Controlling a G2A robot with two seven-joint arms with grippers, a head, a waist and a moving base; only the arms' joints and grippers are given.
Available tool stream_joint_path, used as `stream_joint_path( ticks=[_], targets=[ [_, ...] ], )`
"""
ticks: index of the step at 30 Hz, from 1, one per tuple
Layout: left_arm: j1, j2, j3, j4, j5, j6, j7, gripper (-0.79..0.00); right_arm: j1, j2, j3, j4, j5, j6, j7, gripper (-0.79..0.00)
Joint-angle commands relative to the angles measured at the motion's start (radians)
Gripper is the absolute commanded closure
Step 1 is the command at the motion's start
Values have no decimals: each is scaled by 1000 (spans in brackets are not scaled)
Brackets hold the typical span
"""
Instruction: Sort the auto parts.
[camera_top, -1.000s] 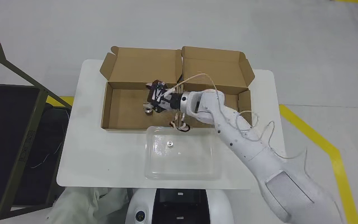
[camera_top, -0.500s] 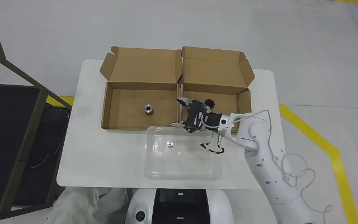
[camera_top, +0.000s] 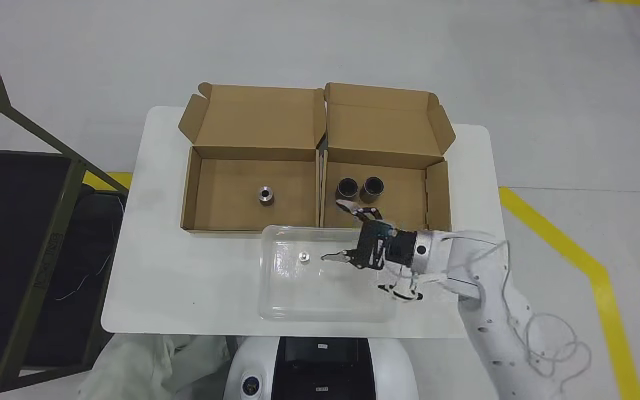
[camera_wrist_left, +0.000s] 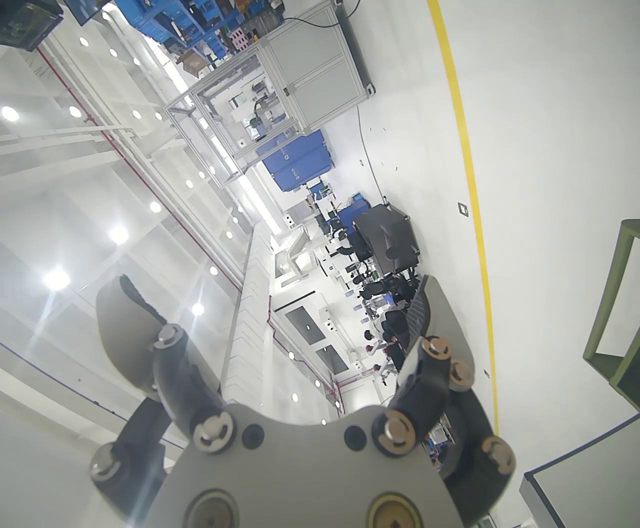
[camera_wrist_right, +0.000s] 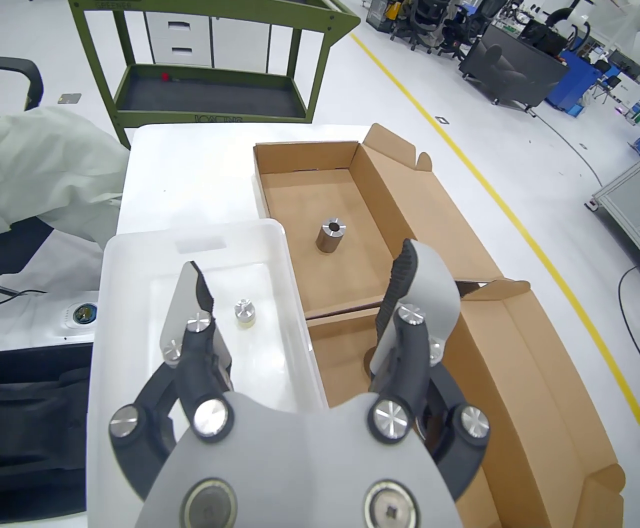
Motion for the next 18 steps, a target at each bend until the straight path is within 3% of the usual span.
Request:
stream_joint_path(
  ticks=[1,7,18],
  targets=[
    [0,0,0,0,0,0,0,-785,-8,4,-9,-6,-20,-7,-3,-683],
    [0,0,0,0,0,0,0,-785,-15,12,-42,9,-49,-12,-24,-683],
    [0,0,0,0,0,0,0,-785,70,8,-160,173,-54,-14,-24,-690]
  ],
)
